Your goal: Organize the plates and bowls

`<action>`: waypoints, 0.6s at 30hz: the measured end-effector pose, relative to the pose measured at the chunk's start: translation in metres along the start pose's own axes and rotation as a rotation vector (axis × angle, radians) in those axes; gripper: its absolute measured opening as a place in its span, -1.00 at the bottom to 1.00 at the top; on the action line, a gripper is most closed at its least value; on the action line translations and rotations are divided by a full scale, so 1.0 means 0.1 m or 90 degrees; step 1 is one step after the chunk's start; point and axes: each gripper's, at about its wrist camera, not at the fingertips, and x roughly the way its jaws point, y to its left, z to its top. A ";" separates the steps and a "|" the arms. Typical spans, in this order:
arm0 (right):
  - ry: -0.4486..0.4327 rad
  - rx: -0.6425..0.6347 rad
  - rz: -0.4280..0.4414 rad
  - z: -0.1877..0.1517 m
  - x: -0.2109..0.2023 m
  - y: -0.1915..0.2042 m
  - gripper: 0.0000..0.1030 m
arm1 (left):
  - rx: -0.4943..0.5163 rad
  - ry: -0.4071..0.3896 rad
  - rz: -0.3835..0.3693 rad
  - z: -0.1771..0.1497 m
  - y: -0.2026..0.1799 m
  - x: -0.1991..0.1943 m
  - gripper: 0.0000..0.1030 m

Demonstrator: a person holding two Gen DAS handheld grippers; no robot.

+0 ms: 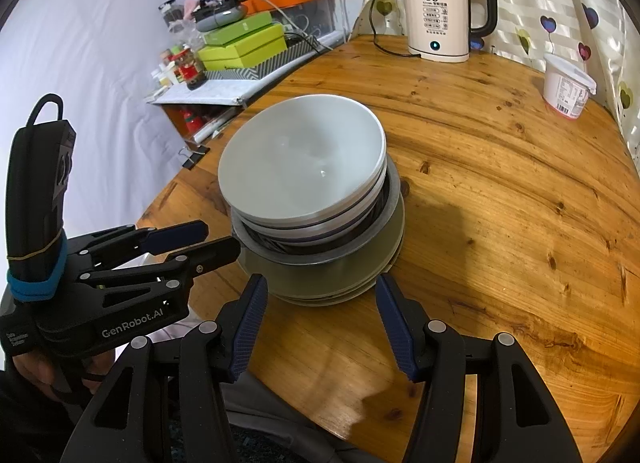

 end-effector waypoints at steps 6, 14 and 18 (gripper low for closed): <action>0.002 0.001 0.002 0.00 0.00 -0.02 0.10 | 0.000 0.001 -0.001 -0.01 0.00 0.01 -0.17; 0.003 0.001 0.003 0.01 0.00 -0.02 0.10 | 0.000 0.002 0.000 -0.01 -0.01 0.01 -0.17; 0.003 0.001 0.004 0.01 0.00 -0.03 0.10 | 0.000 0.002 0.000 -0.02 -0.02 0.01 -0.17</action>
